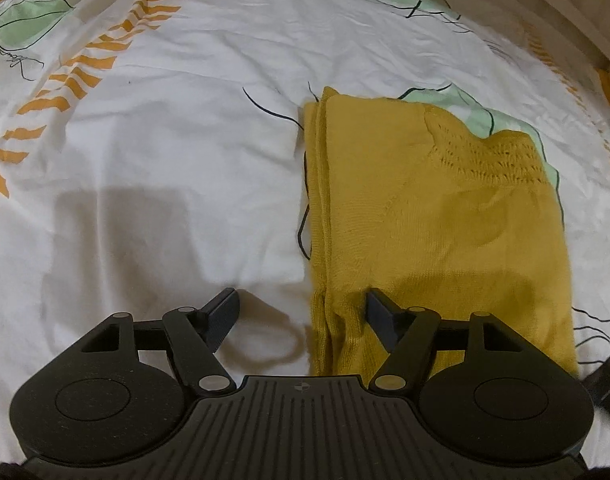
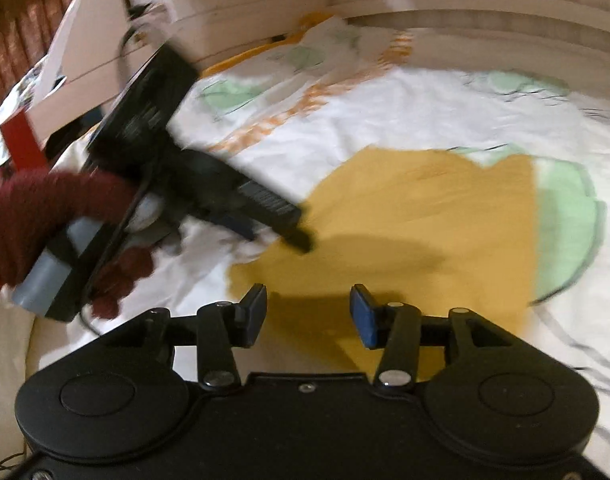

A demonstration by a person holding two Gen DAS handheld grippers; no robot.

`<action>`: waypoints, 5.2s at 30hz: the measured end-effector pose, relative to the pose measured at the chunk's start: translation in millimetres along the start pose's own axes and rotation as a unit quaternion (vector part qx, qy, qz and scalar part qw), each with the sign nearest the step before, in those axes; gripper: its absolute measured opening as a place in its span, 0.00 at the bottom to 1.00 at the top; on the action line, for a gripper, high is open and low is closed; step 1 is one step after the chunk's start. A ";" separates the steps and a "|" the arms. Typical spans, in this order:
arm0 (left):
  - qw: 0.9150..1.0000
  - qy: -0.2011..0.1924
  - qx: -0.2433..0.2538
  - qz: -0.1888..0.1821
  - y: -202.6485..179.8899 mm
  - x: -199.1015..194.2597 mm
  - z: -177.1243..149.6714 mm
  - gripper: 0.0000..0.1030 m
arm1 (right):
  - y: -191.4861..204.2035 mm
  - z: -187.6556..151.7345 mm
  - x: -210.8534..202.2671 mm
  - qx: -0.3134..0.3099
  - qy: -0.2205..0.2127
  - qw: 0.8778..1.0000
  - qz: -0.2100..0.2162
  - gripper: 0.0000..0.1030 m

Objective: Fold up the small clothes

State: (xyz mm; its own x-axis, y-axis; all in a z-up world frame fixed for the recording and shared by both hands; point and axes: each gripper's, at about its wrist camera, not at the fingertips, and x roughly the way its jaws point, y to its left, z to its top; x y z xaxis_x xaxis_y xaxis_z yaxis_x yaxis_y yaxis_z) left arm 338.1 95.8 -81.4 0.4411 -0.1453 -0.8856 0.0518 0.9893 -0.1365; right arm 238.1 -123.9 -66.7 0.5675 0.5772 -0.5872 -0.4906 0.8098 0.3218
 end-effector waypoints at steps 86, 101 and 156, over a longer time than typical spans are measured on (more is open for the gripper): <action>0.964 0.063 -0.107 -0.236 5.6 15.2 -17.7 0.18 | -173.0 29.9 72.0 0.286 -0.016 0.953 0.100 0.91; 0.934 0.100 -0.111 -0.326 -8.8 -4.9 -48.4 0.14 | -148.1 13.1 7.1 0.316 0.006 0.948 0.032 0.40; 0.987 -0.126 0.049 -0.090 -150.1 -119.7 -174.2 0.35 | -86.7 -104.5 -190.4 0.217 -0.038 0.962 -0.164 0.78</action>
State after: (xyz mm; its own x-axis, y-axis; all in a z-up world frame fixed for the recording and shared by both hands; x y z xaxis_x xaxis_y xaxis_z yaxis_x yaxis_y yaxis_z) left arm 121.4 -37.8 -32.3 0.6248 -0.3224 -0.7111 0.2310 0.9463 -0.2261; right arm 103.5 -315.0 -60.4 0.6989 0.2766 -0.6596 0.0354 0.9077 0.4182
